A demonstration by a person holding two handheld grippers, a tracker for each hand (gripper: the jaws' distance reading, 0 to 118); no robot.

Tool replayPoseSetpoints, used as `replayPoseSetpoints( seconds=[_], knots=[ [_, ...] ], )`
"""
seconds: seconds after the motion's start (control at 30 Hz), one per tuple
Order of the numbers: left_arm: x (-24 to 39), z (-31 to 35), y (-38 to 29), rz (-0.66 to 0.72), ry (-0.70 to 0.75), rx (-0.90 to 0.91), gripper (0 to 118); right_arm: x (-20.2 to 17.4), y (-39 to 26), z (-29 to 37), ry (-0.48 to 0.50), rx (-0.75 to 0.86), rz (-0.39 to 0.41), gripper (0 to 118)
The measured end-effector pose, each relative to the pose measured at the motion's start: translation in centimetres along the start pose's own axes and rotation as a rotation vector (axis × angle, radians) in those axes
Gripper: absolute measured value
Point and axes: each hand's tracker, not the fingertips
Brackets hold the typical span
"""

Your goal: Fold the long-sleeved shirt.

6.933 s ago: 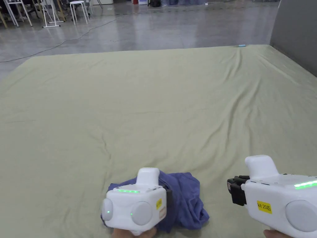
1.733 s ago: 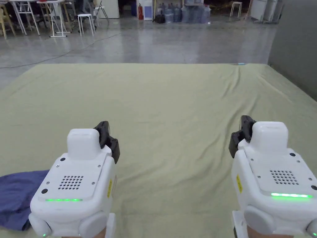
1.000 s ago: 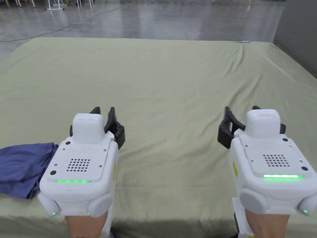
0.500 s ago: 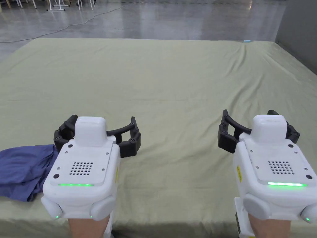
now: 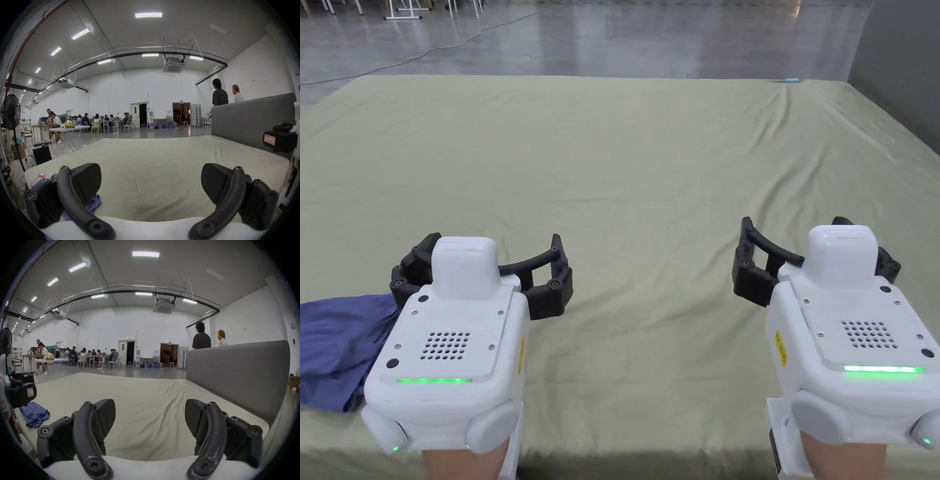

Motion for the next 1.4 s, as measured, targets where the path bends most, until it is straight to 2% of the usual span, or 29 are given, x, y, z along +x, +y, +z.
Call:
replayPoseSetpoints(
  seconds=[0.23, 0.33, 1.07, 1.27, 1.4],
  knots=[
    [0.06, 0.43, 0.53, 0.024, -0.02, 0.003, 118, 0.23, 0.11, 0.16, -0.003, 0.0, -0.001, 90],
    [0.17, 0.51, 0.5, 0.016, -0.006, 0.004, 118, 0.05, 0.11, 0.15, -0.03, -0.002, 0.035, 90],
    [0.1, 0.67, 0.51, 0.005, -0.035, 0.002, 118, -0.08, 0.48, 0.04, -0.026, -0.004, 0.02, 90],
    [0.51, 0.67, 0.32, -0.037, 0.0, 0.004, 118, -0.25, 0.3, 0.06, -0.024, -0.009, 0.026, 90],
    [0.41, 0.63, 0.28, -0.011, -0.003, 0.0, 118, -0.34, 0.25, -0.01, -0.025, -0.012, 0.027, 90]
  ],
)
